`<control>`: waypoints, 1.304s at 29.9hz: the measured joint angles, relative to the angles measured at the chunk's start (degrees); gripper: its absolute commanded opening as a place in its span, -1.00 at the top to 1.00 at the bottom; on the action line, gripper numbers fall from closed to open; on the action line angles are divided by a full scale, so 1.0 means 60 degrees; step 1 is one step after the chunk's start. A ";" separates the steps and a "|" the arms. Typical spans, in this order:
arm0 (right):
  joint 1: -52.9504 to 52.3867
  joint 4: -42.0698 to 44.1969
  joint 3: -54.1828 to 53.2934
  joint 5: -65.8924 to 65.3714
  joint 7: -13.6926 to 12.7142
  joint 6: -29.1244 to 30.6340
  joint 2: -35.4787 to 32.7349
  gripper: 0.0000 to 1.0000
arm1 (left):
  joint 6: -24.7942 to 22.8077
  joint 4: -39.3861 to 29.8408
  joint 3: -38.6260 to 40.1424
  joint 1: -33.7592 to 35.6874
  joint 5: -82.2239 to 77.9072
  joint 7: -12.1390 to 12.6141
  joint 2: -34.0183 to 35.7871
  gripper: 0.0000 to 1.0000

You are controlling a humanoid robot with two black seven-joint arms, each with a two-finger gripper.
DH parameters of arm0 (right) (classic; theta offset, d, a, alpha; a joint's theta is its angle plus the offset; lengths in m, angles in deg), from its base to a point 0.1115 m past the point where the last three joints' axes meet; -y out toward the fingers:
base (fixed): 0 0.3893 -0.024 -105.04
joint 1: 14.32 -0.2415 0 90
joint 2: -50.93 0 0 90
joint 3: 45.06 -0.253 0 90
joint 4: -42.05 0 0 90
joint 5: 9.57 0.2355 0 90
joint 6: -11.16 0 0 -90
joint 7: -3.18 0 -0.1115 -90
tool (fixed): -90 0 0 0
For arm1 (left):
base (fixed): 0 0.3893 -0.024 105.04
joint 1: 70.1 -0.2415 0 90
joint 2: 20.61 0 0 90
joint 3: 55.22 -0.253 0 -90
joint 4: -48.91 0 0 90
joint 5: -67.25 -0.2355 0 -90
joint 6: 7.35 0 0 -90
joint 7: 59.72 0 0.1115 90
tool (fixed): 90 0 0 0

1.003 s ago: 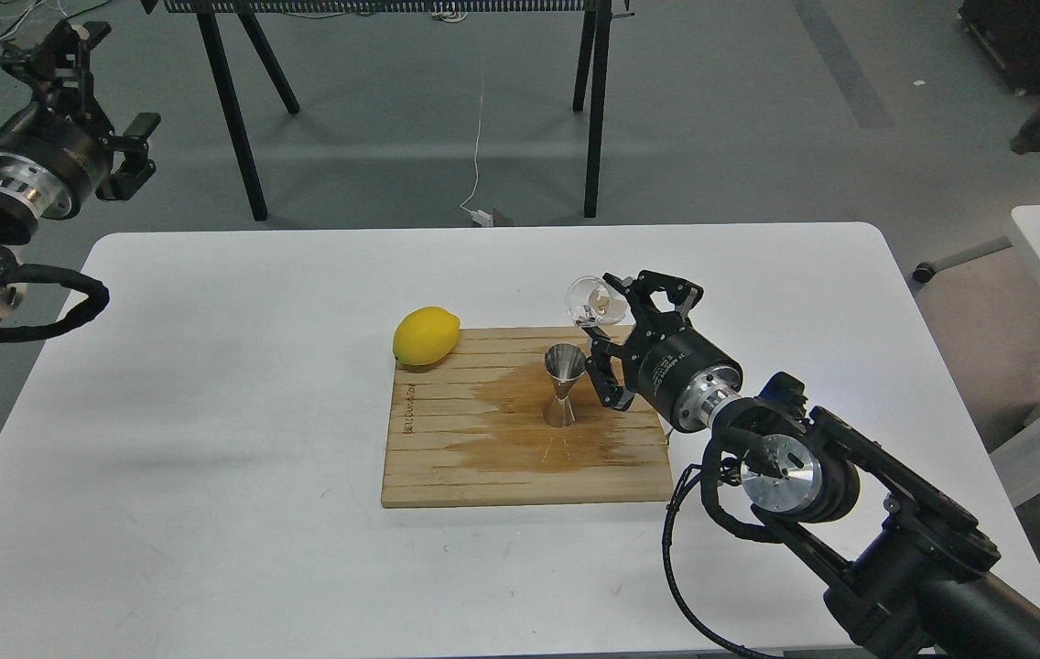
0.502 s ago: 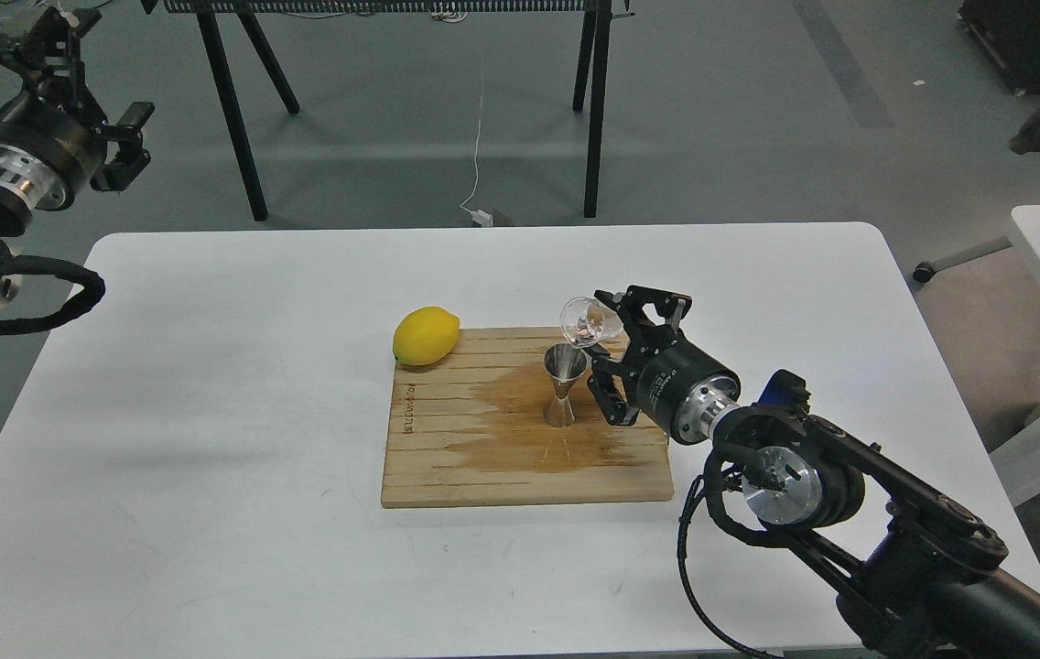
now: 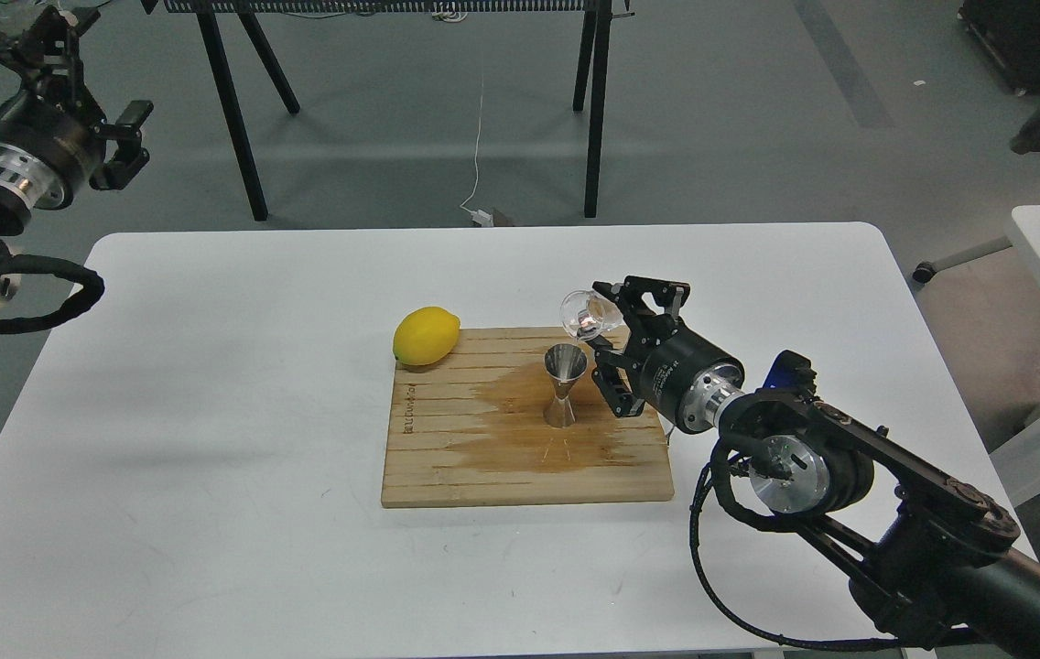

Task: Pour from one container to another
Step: 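Carry the glass cup over the jigger with the right gripper, then tilt the glass cup to pour its liquid into the jigger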

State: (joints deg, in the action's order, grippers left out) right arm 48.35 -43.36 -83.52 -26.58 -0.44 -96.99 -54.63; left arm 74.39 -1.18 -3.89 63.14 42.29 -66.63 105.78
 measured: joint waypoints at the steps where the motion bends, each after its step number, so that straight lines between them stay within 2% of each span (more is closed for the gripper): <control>1: -0.0063 0.0006 0.0087 -0.0064 -0.0007 0.0007 -0.0026 0.48 | 0.0000 0.0000 0.0000 0.0000 0.0000 0.0000 0.0000 -0.97; 39: -0.1060 0.0053 0.1596 -0.1707 -0.0027 0.0081 -0.0759 0.46 | 0.0058 0.0000 0.0000 0.0017 0.0008 0.0012 -0.0002 -0.97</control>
State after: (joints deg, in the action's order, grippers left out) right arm 41.98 -43.04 -73.94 -36.82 -0.60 -96.50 -59.18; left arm 74.74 -1.18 -3.89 63.24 42.34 -66.57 105.76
